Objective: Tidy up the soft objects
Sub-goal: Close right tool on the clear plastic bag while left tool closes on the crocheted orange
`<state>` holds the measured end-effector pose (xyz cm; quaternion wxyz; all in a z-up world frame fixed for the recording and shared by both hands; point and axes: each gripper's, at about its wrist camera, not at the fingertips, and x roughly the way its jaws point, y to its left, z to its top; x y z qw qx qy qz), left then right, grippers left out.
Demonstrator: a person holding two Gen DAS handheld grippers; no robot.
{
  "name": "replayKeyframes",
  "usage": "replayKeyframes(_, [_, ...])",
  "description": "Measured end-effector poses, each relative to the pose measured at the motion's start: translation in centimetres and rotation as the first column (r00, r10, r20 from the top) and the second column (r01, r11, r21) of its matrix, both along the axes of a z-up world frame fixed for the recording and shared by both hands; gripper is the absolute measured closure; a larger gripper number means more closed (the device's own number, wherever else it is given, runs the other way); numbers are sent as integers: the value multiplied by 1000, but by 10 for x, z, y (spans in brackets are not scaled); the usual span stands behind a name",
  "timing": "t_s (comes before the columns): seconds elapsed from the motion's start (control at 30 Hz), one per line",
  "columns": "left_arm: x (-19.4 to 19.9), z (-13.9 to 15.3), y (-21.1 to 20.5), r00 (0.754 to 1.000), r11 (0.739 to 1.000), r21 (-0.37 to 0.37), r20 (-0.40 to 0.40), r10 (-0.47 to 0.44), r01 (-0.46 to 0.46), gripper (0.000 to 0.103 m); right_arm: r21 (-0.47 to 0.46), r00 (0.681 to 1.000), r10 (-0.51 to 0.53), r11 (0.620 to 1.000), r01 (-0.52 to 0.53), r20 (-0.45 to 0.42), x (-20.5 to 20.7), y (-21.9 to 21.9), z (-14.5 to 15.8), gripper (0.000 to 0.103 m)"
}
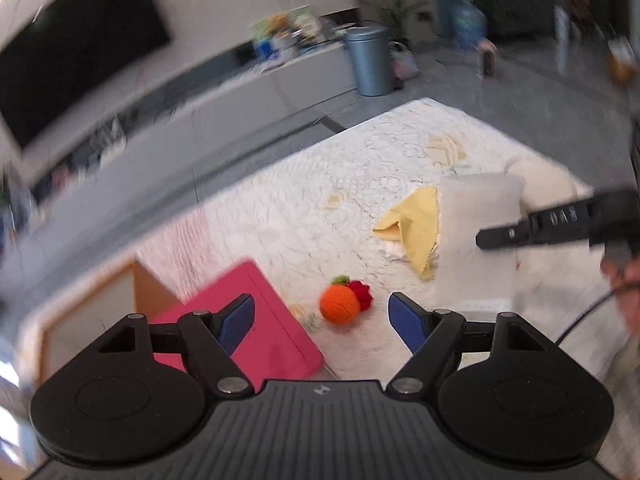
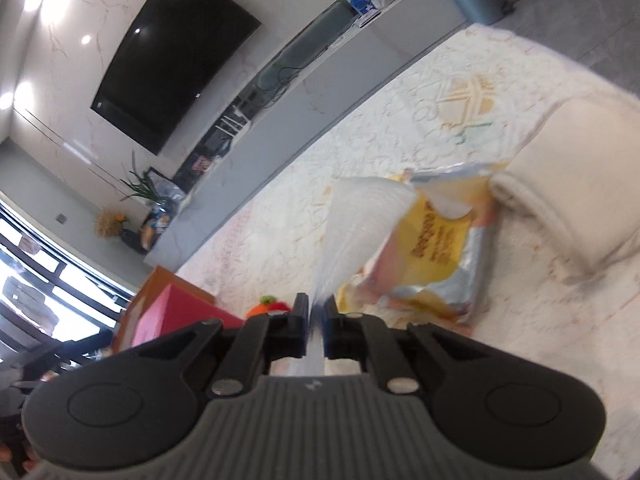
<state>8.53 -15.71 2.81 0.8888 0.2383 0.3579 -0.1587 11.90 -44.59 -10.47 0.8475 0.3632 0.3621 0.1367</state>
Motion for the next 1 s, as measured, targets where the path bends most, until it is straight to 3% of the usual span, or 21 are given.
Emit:
replayKeyframes(0.1, [0, -1, -18, 988, 981, 119, 2, -153, 151, 13, 11, 1000, -9, 1000, 9, -15, 3, -1, -4, 100])
replayKeyframes(0.2, [7, -6, -36, 955, 929, 222, -46, -294, 297, 12, 8, 1000, -6, 1000, 6, -17, 4, 0, -5, 100])
replayKeyframes(0.33, [26, -36, -53, 916, 826, 397, -138, -376, 399, 10, -15, 1000, -19, 1000, 19, -15, 5, 1, -1, 100])
replayKeyframes(0.43, [43, -61, -58, 887, 723, 514, -242, -394, 461, 10, 8, 1000, -13, 1000, 14, -19, 5, -1, -3, 100])
replayKeyframes(0.5, [54, -73, -60, 874, 690, 537, -274, -402, 485, 10, 9, 1000, -9, 1000, 9, -24, 5, 1, -4, 100])
replayKeyframes(0.57, [67, -84, -61, 861, 682, 525, -321, -395, 509, 10, -1, 1000, -1, 1000, 1, -24, 7, 3, -4, 100])
replayKeyframes(0.63, [78, -100, -62, 837, 667, 511, -403, -372, 542, 10, -2, 1000, 4, 1000, -5, -26, 9, 5, -4, 100])
replayKeyframes(0.73, [91, -123, -63, 800, 625, 517, -493, -342, 585, 10, 5, 999, 4, 1000, -4, -51, 10, 7, -9, 100])
replayKeyframes(0.8, [100, -132, -62, 797, 634, 507, -508, -326, 583, 10, -20, 998, 16, 1000, -17, -53, 10, 10, -10, 100])
replayKeyframes(0.93, [123, -140, -61, 820, 701, 481, -505, -269, 526, 10, -11, 998, 2, 1000, -2, -68, 16, 8, -12, 99])
replayKeyframes(1.0, [132, -140, -62, 810, 724, 457, -533, -243, 517, 16, -8, 997, 1, 1000, -1, -71, 19, 8, -14, 99])
